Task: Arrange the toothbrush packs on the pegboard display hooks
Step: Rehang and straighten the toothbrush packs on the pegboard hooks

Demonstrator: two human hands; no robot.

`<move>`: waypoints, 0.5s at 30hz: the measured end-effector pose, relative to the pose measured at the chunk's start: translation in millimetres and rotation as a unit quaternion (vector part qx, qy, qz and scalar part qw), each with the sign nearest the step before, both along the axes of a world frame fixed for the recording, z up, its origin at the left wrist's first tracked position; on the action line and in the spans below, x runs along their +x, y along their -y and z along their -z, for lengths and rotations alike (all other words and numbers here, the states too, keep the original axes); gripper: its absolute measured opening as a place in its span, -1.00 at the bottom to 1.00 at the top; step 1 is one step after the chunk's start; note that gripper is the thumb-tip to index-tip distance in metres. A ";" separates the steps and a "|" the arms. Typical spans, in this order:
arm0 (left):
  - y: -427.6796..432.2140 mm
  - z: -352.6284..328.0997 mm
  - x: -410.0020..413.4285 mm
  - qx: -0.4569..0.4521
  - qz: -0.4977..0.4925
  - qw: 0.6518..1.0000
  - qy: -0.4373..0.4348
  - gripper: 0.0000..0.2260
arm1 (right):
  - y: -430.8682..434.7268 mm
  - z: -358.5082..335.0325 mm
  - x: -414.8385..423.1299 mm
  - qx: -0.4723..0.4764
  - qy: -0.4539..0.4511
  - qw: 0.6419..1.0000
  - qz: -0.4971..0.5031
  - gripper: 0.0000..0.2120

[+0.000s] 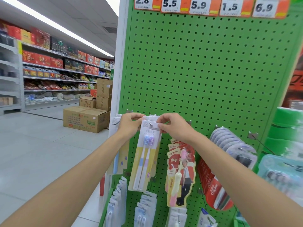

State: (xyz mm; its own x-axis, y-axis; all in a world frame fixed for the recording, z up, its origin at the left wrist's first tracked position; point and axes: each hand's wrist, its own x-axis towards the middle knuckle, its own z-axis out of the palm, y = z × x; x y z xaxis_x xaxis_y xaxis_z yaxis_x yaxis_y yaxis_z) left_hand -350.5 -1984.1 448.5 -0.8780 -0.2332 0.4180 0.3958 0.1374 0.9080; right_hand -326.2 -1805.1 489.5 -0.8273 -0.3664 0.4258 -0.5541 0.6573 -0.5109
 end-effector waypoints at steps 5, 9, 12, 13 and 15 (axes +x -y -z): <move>0.5 5.7 10.6 0.014 -0.033 0.999 -0.017 -0.90 | -0.4 1.2 -1.7 -0.002 0.005 1.000 -0.005 -0.92; 6.5 17.5 20.7 0.003 -0.099 0.995 -0.029 -0.91 | 0.1 1.8 -0.8 0.000 -0.008 1.000 -0.001 -0.91; 9.9 24.2 33.0 -0.011 -0.122 0.992 -0.033 -0.87 | 1.8 1.0 0.9 0.003 -0.012 1.000 0.004 -0.91; 10.1 25.1 37.8 -0.023 -0.132 0.990 -0.038 -0.89 | 2.2 0.6 1.1 0.002 -0.011 1.000 0.005 -0.91; 10.6 27.1 46.1 -0.047 -0.154 0.986 -0.047 -0.92 | 3.1 -1.0 1.9 0.003 -0.007 1.000 0.008 -0.90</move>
